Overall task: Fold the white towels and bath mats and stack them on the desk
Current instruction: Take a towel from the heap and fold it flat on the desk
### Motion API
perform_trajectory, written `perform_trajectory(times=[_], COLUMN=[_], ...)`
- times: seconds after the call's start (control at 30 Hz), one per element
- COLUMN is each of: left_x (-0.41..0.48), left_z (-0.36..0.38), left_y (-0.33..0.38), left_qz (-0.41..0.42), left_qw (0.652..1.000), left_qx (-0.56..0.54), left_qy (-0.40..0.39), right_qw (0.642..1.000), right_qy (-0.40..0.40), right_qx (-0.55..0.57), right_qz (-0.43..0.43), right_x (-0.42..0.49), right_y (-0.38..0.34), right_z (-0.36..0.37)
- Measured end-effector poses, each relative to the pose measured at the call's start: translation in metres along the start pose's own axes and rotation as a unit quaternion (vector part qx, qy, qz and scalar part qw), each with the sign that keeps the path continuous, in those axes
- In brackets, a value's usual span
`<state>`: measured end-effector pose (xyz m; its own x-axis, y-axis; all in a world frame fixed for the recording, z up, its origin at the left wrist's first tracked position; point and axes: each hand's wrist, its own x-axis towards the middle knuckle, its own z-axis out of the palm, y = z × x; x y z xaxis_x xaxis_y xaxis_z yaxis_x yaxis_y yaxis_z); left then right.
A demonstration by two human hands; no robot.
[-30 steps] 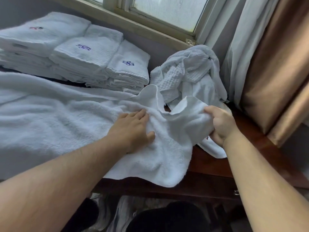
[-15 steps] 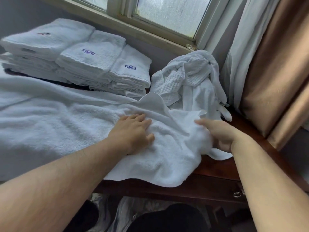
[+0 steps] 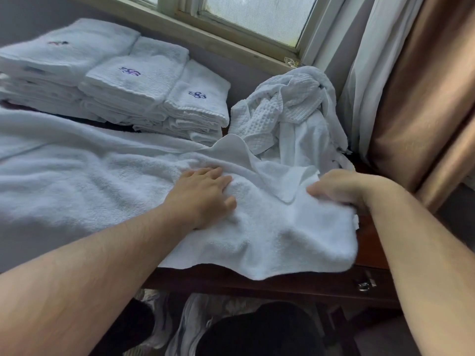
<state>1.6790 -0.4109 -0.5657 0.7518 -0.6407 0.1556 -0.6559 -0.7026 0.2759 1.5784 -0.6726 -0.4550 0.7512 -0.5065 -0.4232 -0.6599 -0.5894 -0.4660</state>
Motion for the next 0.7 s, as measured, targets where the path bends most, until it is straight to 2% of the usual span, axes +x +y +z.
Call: perform_trajectory(times=[0.07, 0.13, 0.2, 0.23, 0.3, 0.37, 0.43, 0.5, 0.6, 0.67, 0.7], left_x=[0.001, 0.002, 0.002, 0.002, -0.002, -0.009, -0.015, -0.021, -0.028, -0.030, -0.030], left_z=[0.001, 0.002, 0.002, 0.002, 0.001, 0.000, -0.003, -0.005, -0.002, -0.002, -0.004], left_y=[0.000, -0.001, -0.001, -0.002, -0.003, -0.003, -0.002, -0.001, -0.008, -0.014, -0.015], left_qz=[-0.003, 0.001, 0.006, 0.010, 0.024, 0.056, 0.090, 0.109, 0.111, 0.114, 0.114], left_qw=[1.000, 1.000, 0.999, 0.999, 0.999, 0.998, 0.992, 0.989, 0.993, 0.993, 0.993], left_qx=[0.004, 0.010, 0.024, 0.032, 0.035, 0.006, -0.027, -0.017, 0.009, 0.017, 0.017], left_qy=[-0.004, -0.012, -0.021, -0.027, -0.030, 0.011, 0.079, 0.099, 0.031, -0.016, -0.027], right_qw=[0.973, 0.946, 0.941, 0.942, 0.940, 0.922, 0.917, 0.910, 0.877, 0.898, 0.922], right_qy=[0.022, 0.075, 0.144, 0.170, 0.161, 0.136, 0.163, 0.219, 0.284, 0.288, 0.288], right_qx=[-0.227, -0.308, -0.303, -0.290, -0.278, -0.315, -0.311, -0.310, -0.364, -0.303, -0.215], right_qz=[0.045, 0.060, 0.041, 0.001, -0.114, -0.180, -0.188, -0.168, -0.132, -0.137, -0.146], right_x=[-0.004, -0.004, 0.000, 0.003, 0.009, 0.015, 0.024, 0.029, 0.031, 0.032, 0.032], right_y=[-0.003, -0.007, -0.009, -0.008, -0.007, -0.007, -0.005, -0.005, -0.006, -0.013, -0.016], right_z=[-0.002, 0.002, 0.009, 0.015, 0.032, 0.049, 0.059, 0.071, 0.088, 0.087, 0.082])
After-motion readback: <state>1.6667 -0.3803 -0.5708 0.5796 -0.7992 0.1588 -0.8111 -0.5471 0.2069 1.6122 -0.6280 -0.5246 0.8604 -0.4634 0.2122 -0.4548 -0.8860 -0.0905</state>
